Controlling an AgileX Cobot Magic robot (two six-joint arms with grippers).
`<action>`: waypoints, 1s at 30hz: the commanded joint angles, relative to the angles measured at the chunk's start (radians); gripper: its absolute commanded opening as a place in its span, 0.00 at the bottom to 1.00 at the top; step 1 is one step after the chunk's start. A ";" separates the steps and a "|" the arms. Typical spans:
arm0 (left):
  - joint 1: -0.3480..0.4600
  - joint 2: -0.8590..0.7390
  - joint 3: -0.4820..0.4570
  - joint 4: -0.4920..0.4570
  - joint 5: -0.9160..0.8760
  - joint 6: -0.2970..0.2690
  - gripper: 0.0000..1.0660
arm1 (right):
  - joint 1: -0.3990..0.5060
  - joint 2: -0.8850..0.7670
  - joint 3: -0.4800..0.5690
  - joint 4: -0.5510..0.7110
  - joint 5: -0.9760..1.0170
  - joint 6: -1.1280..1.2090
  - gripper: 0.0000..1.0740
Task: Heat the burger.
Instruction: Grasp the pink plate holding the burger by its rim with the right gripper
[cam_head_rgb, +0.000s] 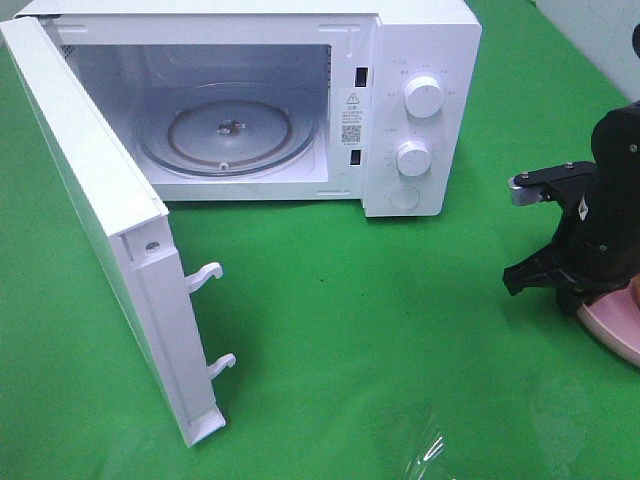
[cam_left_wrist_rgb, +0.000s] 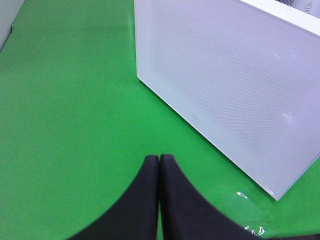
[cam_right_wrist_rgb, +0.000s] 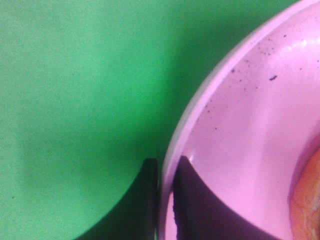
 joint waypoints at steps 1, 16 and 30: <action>0.001 -0.026 0.004 -0.005 -0.009 -0.003 0.00 | -0.004 0.003 -0.002 -0.009 0.000 0.007 0.00; 0.001 -0.026 0.004 -0.005 -0.009 -0.003 0.00 | 0.011 0.003 -0.002 -0.007 0.019 0.034 0.00; 0.001 -0.026 0.004 -0.005 -0.009 -0.003 0.00 | 0.078 0.003 -0.002 -0.154 0.100 0.182 0.00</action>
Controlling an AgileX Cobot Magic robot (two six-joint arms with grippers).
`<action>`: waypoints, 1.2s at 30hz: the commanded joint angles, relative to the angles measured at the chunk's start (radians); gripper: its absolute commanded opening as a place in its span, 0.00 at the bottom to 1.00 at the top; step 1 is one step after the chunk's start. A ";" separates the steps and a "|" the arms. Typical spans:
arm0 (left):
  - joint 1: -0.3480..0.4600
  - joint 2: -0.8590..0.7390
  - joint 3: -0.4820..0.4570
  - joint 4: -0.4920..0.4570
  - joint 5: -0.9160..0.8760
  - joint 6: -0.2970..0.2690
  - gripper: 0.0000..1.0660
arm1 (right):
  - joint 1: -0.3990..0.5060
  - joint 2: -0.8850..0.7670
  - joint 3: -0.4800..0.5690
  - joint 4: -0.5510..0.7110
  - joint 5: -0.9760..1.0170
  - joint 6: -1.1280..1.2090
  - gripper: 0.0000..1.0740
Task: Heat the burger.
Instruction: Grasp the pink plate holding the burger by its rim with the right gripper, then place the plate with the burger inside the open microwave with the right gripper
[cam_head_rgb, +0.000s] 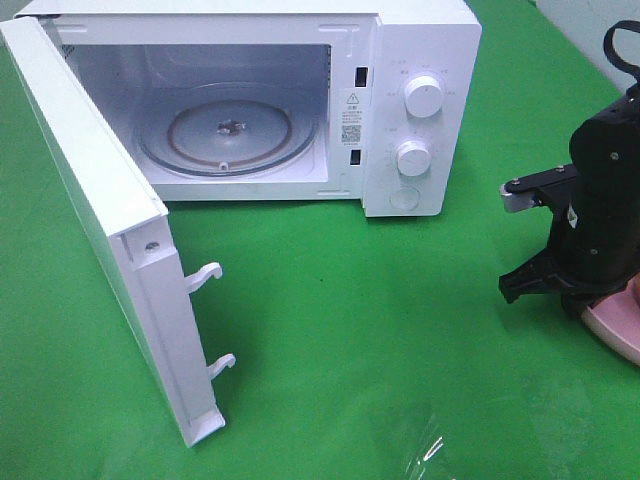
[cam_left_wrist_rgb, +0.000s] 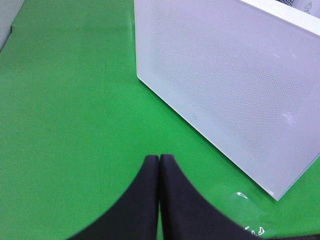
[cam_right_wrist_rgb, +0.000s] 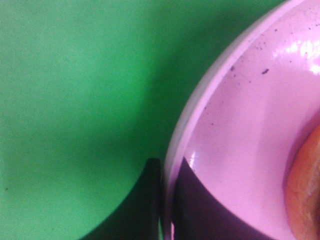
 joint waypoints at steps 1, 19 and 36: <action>0.001 -0.026 0.004 -0.005 -0.009 -0.003 0.00 | 0.019 0.003 0.004 -0.054 0.035 0.051 0.00; 0.001 -0.026 0.004 -0.005 -0.009 -0.003 0.00 | 0.127 -0.031 0.016 -0.220 0.169 0.197 0.00; 0.001 -0.026 0.004 -0.005 -0.009 -0.003 0.00 | 0.214 -0.183 0.121 -0.232 0.207 0.205 0.00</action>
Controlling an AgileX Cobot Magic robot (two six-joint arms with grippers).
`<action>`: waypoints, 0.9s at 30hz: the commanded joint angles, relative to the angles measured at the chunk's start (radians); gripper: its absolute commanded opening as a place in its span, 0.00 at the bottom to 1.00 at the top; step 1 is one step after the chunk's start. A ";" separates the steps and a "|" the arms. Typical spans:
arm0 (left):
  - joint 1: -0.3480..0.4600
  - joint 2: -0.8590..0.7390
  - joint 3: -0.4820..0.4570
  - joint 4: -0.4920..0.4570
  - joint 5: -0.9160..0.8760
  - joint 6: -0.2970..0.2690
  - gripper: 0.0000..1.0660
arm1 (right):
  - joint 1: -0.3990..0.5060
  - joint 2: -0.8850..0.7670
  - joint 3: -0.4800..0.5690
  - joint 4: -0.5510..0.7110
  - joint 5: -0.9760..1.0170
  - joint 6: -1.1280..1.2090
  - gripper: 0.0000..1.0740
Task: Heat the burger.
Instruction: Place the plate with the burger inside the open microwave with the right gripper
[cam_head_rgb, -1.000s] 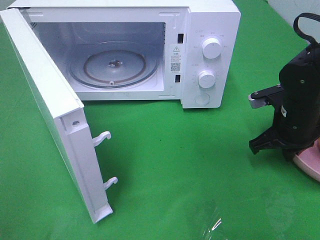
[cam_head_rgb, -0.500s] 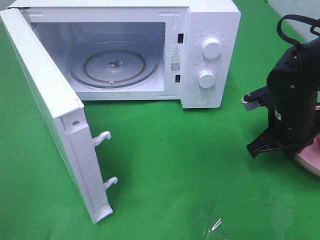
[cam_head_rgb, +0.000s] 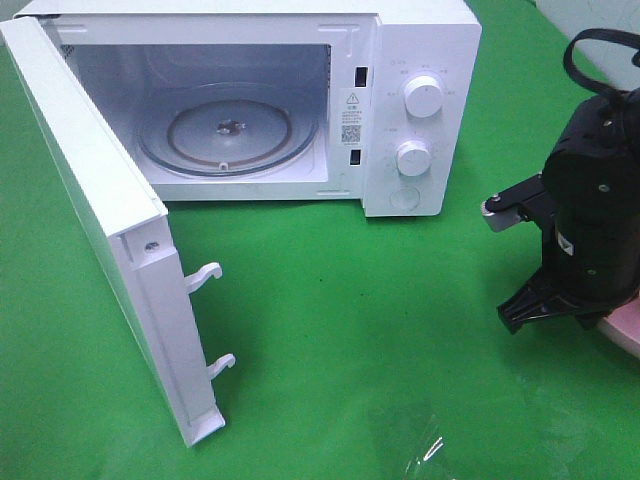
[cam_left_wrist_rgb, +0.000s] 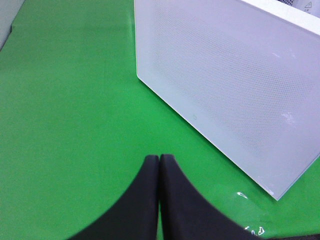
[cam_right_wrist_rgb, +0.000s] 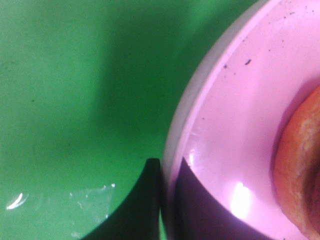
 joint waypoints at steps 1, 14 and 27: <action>0.001 -0.026 0.004 -0.005 -0.009 -0.003 0.00 | 0.023 -0.083 0.040 -0.048 0.064 -0.004 0.00; 0.001 -0.026 0.004 -0.005 -0.009 -0.003 0.00 | 0.116 -0.285 0.146 -0.047 0.131 -0.046 0.00; 0.001 -0.026 0.004 -0.005 -0.009 -0.003 0.00 | 0.238 -0.443 0.254 -0.045 0.197 -0.129 0.00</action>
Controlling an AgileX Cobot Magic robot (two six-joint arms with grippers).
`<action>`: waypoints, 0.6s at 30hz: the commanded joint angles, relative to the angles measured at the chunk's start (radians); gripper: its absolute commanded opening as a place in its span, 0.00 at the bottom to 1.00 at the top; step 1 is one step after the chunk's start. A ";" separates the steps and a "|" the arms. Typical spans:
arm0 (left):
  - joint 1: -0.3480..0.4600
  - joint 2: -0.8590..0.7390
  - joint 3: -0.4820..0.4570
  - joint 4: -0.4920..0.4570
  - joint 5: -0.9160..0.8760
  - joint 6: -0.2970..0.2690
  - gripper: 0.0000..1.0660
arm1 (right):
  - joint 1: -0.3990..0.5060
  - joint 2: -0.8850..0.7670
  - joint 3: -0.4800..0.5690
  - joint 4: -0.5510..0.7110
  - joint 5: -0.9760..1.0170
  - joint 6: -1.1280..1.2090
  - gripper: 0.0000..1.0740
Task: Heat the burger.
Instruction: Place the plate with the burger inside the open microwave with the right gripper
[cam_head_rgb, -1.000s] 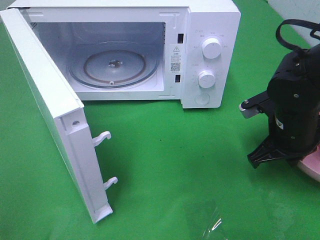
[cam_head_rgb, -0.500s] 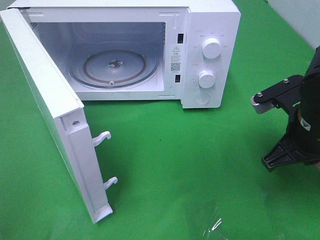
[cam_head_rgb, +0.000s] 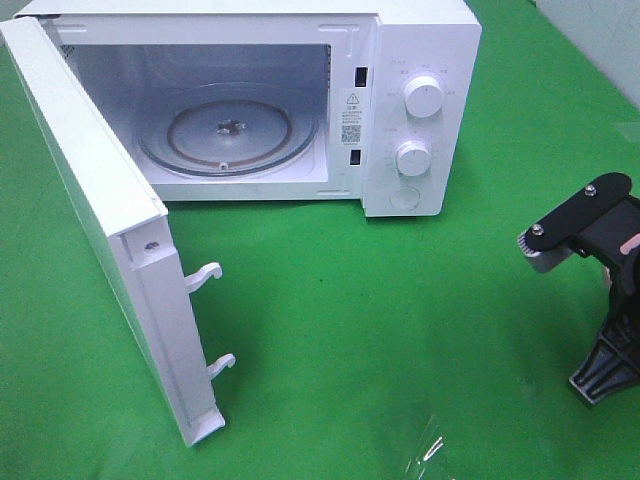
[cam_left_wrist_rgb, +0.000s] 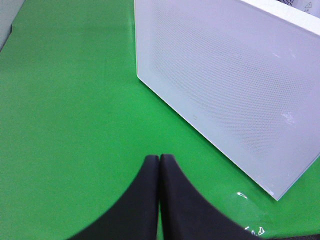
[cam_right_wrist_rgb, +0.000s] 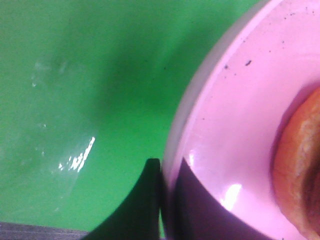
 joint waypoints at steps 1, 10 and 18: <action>0.001 -0.026 0.004 -0.005 -0.009 -0.003 0.00 | 0.049 -0.060 0.030 -0.048 0.067 -0.050 0.00; 0.001 -0.026 0.004 -0.005 -0.009 -0.003 0.00 | 0.147 -0.141 0.089 -0.024 0.081 -0.171 0.00; 0.001 -0.026 0.004 -0.005 -0.009 -0.003 0.00 | 0.211 -0.183 0.116 -0.022 0.076 -0.318 0.00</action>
